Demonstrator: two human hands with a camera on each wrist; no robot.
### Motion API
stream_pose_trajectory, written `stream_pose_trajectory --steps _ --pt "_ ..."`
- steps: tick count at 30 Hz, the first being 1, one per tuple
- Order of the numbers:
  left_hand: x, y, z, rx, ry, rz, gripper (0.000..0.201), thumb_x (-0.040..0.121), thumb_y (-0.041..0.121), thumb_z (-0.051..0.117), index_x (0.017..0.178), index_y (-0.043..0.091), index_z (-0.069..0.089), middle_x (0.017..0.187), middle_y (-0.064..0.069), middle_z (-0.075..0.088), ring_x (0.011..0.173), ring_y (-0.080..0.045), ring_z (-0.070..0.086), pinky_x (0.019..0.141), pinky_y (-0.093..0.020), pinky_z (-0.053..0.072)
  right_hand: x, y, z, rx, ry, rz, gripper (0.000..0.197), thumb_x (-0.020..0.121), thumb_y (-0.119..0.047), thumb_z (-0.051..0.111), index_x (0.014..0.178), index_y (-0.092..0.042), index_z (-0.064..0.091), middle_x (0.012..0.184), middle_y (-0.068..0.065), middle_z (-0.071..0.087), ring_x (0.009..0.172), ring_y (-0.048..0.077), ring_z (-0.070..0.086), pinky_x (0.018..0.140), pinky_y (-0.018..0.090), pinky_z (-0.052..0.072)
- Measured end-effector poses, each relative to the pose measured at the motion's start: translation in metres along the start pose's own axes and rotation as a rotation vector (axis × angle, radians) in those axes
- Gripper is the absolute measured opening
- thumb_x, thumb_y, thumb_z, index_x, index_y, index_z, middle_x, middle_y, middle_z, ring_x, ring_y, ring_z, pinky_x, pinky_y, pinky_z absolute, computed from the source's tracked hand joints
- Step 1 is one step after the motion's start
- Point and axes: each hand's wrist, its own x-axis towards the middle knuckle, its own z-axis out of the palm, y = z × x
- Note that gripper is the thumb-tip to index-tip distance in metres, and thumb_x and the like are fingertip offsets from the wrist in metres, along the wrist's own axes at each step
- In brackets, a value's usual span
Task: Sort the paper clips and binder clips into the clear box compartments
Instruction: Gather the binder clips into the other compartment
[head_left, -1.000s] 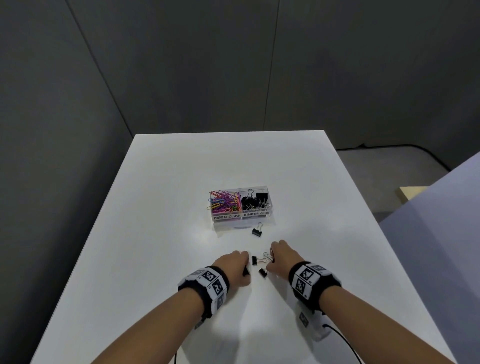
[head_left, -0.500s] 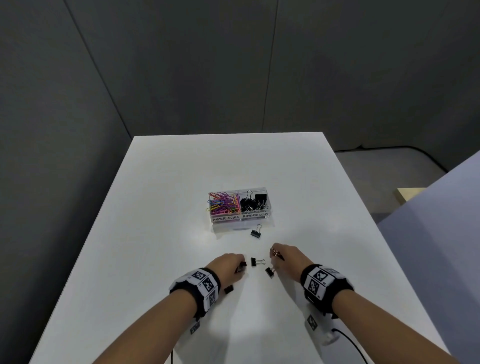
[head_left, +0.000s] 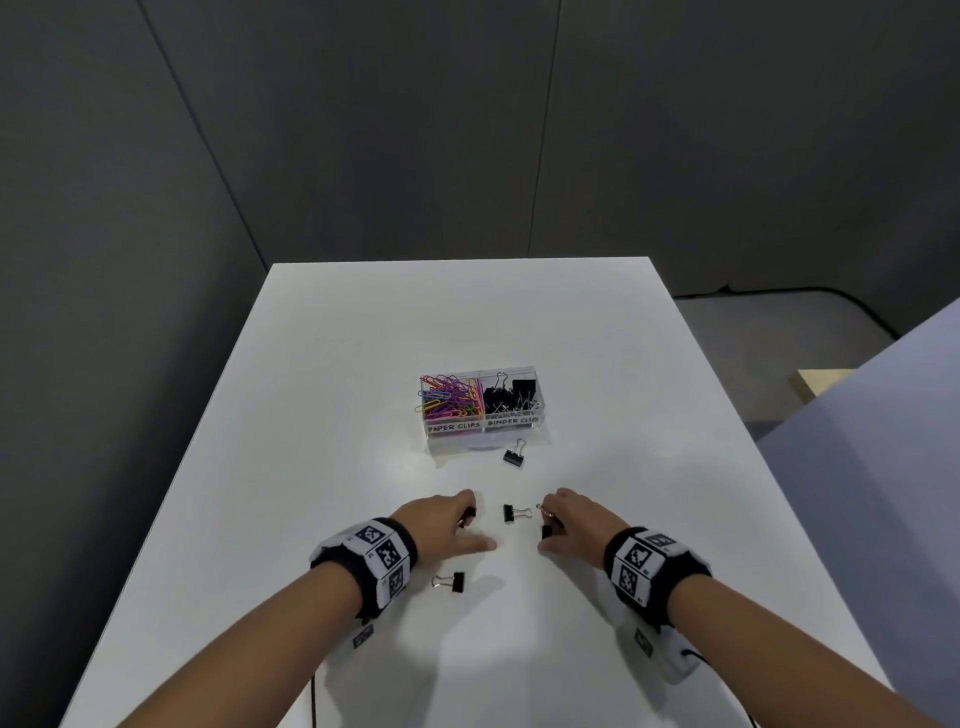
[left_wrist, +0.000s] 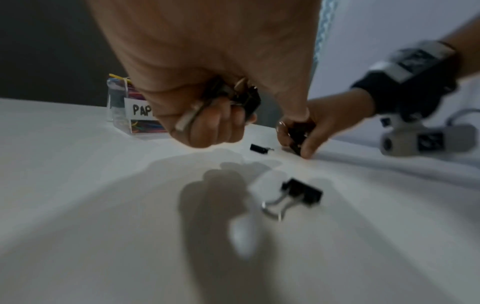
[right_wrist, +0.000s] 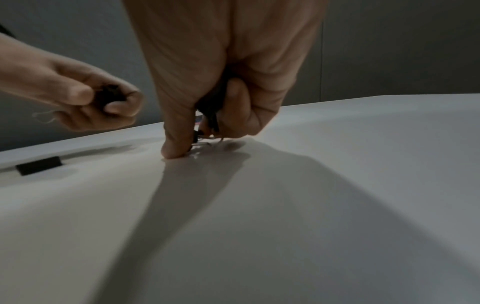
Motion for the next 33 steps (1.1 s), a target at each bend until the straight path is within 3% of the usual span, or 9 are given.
stream_pose_trajectory --steps 3,6,9,11,14,22,27,30,33 --pt "-0.008 -0.009 0.009 0.113 0.019 0.017 0.031 0.098 0.046 0.034 0.088 0.017 0.037 0.085 -0.001 0.05 0.076 -0.019 0.046 0.069 -0.028 0.033 0.001 0.001 -0.002 0.013 -0.001 0.013 0.033 0.082 -0.028 0.065 0.069 -0.023 0.035 0.09 0.002 0.046 0.08 0.019 0.044 0.069 0.027 0.034" --pt "-0.014 -0.018 0.016 0.1 0.02 0.052 0.022 0.101 0.03 0.032 0.093 0.014 0.045 0.093 -0.006 0.053 0.081 -0.019 0.047 0.071 -0.028 0.033 0.0 -0.001 -0.004 0.078 0.041 0.022 0.026 0.084 -0.021 0.059 0.071 -0.023 0.036 0.087 0.006 0.053 0.078 0.021 0.049 0.067 0.026 0.036" --pt "-0.021 -0.021 0.02 0.066 -0.007 0.062 0.027 0.095 0.036 0.043 0.113 0.017 0.051 0.101 0.002 0.052 0.09 -0.022 0.054 0.079 -0.028 0.038 0.002 -0.009 -0.005 0.096 0.083 0.004 0.009 0.091 -0.019 0.052 0.097 -0.014 0.046 0.089 0.01 0.06 0.079 0.021 0.048 0.069 0.025 0.034" --pt "-0.024 -0.021 0.023 0.072 -0.037 0.059 0.044 0.087 0.047 0.056 0.12 0.019 0.046 0.104 0.005 0.049 0.092 -0.02 0.054 0.081 -0.027 0.039 0.005 -0.018 -0.006 0.078 0.063 -0.018 0.028 0.095 -0.018 0.046 0.123 -0.013 0.044 0.088 0.008 0.061 0.083 0.026 0.053 0.071 0.026 0.035" --pt "-0.02 -0.02 0.031 0.15 -0.054 0.09 0.051 0.084 0.044 0.061 0.123 0.016 0.044 0.122 -0.004 0.05 0.106 -0.025 0.056 0.08 -0.029 0.04 0.009 -0.029 -0.003 -0.02 0.036 -0.041 0.04 0.098 -0.021 0.042 0.138 -0.017 0.036 0.122 0.013 0.06 0.111 0.029 0.057 0.088 0.034 0.043" --pt "-0.007 -0.019 0.031 0.142 0.013 0.111 0.037 0.094 0.031 0.05 0.121 0.008 0.044 0.123 -0.008 0.05 0.105 -0.025 0.053 0.082 -0.032 0.042 0.011 -0.031 0.009 -0.195 0.091 -0.071 0.027 0.098 -0.023 0.036 0.116 -0.008 0.048 0.116 0.011 0.057 0.103 0.03 0.057 0.082 0.037 0.044" --pt "0.009 -0.012 0.02 0.017 0.108 0.062 0.031 0.097 0.025 0.04 0.124 0.009 0.038 0.074 0.004 0.052 0.075 -0.019 0.047 0.068 -0.027 0.035 0.006 -0.022 0.008 -0.151 0.086 -0.059 0.029 0.098 -0.026 0.036 0.116 -0.005 0.044 0.117 0.013 0.054 0.097 0.033 0.059 0.082 0.039 0.046" --pt "0.021 0.0 0.006 0.03 0.207 0.017 0.03 0.096 0.026 0.036 0.123 0.016 0.044 0.1 -0.006 0.065 0.088 -0.024 0.057 0.076 -0.031 0.042 0.002 -0.012 0.008 -0.131 0.087 -0.05 0.029 0.098 -0.025 0.036 0.117 -0.005 0.043 0.119 0.013 0.052 0.095 0.034 0.059 0.08 0.039 0.046" --pt "0.041 0.02 -0.007 -0.003 0.315 -0.075 0.034 0.095 0.041 0.039 0.115 0.015 0.05 0.106 -0.004 0.067 0.098 -0.023 0.062 0.079 -0.03 0.045 -0.005 0.0 0.003 -0.062 0.093 -0.02 0.029 0.097 -0.023 0.035 0.12 -0.008 0.042 0.122 0.011 0.051 0.099 0.032 0.058 0.085 0.038 0.045"
